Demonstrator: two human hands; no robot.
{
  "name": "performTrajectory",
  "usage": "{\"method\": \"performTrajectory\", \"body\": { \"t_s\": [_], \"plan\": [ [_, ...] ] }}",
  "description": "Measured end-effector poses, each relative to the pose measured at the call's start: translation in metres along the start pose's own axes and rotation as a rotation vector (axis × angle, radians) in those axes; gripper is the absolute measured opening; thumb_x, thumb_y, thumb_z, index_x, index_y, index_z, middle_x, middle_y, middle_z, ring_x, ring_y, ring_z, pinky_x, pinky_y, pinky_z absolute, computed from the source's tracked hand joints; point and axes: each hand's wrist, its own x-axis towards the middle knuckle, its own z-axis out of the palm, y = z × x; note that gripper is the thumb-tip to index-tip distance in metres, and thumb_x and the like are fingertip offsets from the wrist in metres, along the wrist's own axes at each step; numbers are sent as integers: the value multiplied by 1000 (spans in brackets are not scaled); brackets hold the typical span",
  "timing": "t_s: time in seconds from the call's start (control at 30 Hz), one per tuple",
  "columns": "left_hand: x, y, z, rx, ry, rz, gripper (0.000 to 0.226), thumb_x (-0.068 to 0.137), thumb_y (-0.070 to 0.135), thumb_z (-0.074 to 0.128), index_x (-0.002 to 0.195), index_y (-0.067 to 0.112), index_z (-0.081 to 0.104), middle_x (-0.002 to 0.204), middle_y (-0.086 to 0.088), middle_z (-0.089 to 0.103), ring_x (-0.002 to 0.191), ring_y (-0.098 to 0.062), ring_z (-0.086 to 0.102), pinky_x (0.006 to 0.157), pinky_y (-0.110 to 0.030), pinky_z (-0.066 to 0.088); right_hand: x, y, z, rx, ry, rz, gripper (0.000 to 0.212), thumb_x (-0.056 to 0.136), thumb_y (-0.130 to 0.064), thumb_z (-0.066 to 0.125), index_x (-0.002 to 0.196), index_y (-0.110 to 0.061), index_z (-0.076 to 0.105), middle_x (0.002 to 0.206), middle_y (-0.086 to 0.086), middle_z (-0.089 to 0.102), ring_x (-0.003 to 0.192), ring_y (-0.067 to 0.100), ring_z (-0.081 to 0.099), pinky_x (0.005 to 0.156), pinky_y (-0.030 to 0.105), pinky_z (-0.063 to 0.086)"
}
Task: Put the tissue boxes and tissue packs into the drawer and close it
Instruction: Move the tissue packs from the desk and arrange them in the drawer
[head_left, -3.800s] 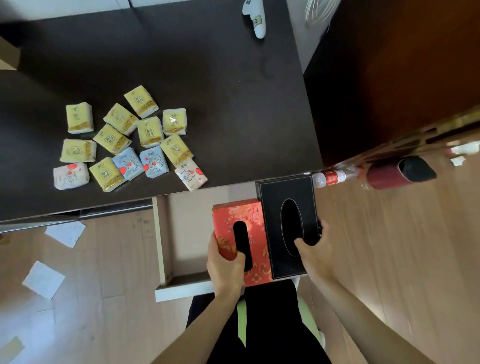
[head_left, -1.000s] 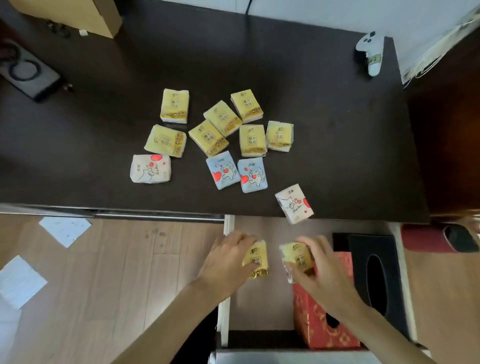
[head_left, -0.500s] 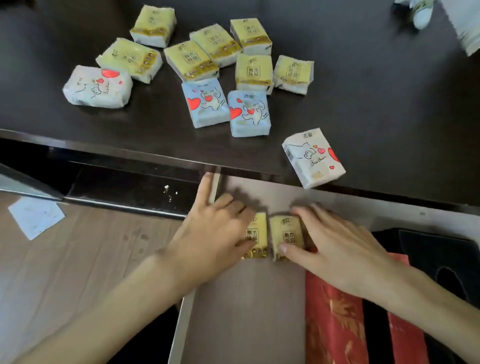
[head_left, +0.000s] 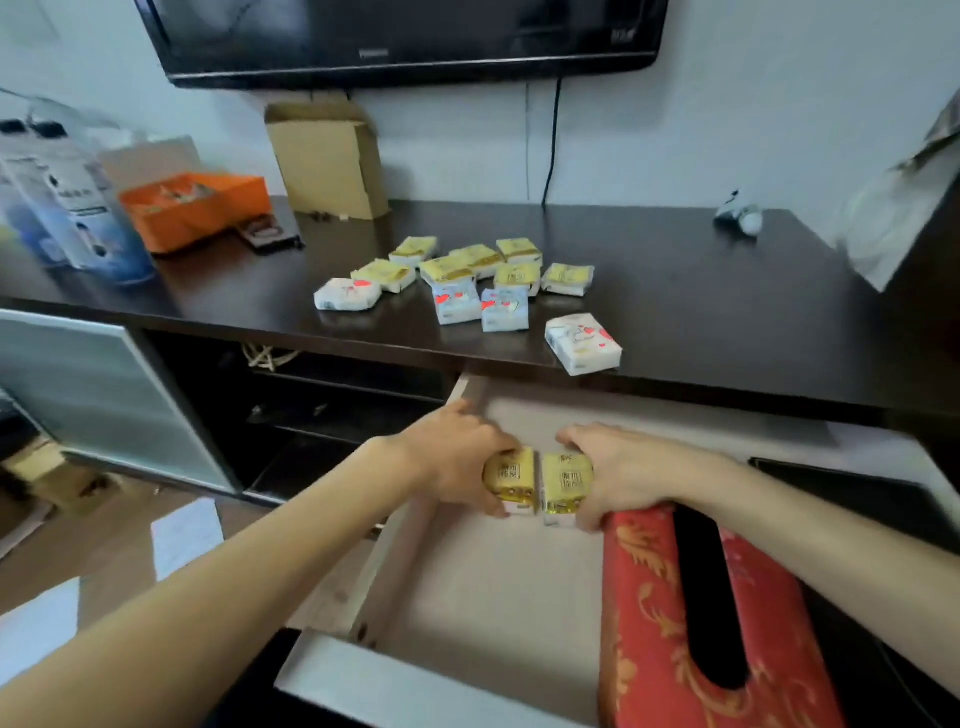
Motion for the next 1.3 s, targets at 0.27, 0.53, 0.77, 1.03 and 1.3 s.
{"method": "performTrajectory", "body": {
  "t_s": [0.27,0.53,0.77,1.03,1.3],
  "plan": [
    [3,-2,1,-55,28,0,64,69,67,68,120,30,59,115,10,69,105,-14,61,101,-38,31,6,-4,3,-65,66,14,62,59,-33,82,117,-28,62,116,-2,60,98,22,56,80,35,54],
    [14,-13,7,-82,58,52,65,71,66,66,125,32,55,119,11,65,111,-13,57,100,-37,34,14,1,-11,-197,5,-31,41,69,-50,73,98,-27,57,95,-4,59,89,23,60,70,38,50],
    [24,-20,20,-69,165,86,67,73,66,61,128,27,56,124,8,54,114,-16,51,98,-36,36,13,1,-2,-139,45,-66,56,65,-66,75,106,-34,54,98,-12,54,90,14,56,72,32,43],
    [33,-24,17,-32,169,108,67,73,68,63,124,24,59,115,4,54,110,-19,53,100,-38,32,30,2,0,-229,97,-23,48,70,-60,77,99,-32,50,96,-10,54,90,20,58,71,34,44],
    [29,-21,11,-23,182,104,68,73,68,63,126,26,58,116,4,56,111,-20,55,101,-37,36,22,-3,-2,-149,87,33,48,71,-49,75,108,-29,51,103,-7,54,101,22,59,72,34,43]
  ]
}}
